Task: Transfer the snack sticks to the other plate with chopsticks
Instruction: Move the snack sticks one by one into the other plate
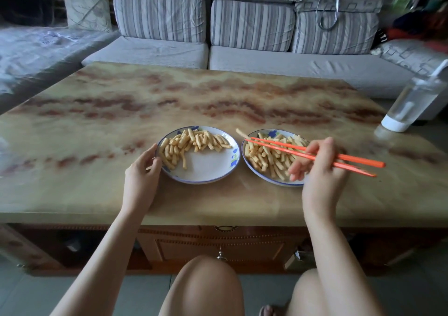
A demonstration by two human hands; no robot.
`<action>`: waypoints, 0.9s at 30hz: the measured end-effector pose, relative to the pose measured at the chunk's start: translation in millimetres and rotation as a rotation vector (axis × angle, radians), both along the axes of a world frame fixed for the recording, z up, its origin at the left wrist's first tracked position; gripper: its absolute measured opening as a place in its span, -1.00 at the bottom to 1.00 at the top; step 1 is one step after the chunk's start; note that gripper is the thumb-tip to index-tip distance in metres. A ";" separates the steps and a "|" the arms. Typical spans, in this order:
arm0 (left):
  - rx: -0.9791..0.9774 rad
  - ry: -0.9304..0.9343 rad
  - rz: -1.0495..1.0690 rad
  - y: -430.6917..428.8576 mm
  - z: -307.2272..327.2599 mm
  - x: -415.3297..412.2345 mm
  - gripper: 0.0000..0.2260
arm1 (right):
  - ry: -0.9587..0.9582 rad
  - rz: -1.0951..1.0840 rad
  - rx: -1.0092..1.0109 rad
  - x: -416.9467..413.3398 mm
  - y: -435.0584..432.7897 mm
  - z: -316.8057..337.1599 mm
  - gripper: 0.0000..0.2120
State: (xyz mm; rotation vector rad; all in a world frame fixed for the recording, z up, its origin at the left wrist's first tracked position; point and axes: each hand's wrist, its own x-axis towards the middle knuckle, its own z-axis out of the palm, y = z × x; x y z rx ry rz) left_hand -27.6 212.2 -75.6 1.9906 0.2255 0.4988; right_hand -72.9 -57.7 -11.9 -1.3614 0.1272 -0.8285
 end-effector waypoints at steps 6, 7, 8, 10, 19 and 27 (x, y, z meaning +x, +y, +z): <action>0.001 0.002 -0.003 0.0 -0.6 0.4 -0.66 | -0.017 -0.173 0.020 1.2 -25.5 -0.6 -0.69; 0.001 0.002 -0.003 0.1 -0.9 0.4 -0.66 | -0.012 -0.180 0.014 1.8 -27.2 -0.9 -0.69; 0.001 0.002 -0.002 0.1 -1.0 0.4 -0.66 | -0.005 -0.184 0.004 2.1 -28.2 -1.4 -0.69; -0.002 0.003 0.005 -0.5 -0.5 0.3 -0.65 | 0.010 -0.189 -0.021 2.2 -28.3 -2.3 -0.69; 0.003 0.001 0.006 -0.5 -0.7 0.5 -0.65 | -0.012 -0.176 -0.011 -3.3 -25.5 0.1 -0.68; -0.003 -0.002 0.009 -1.5 1.1 -1.2 -0.65 | 0.000 0.093 -0.090 6.2 5.3 -3.5 -0.65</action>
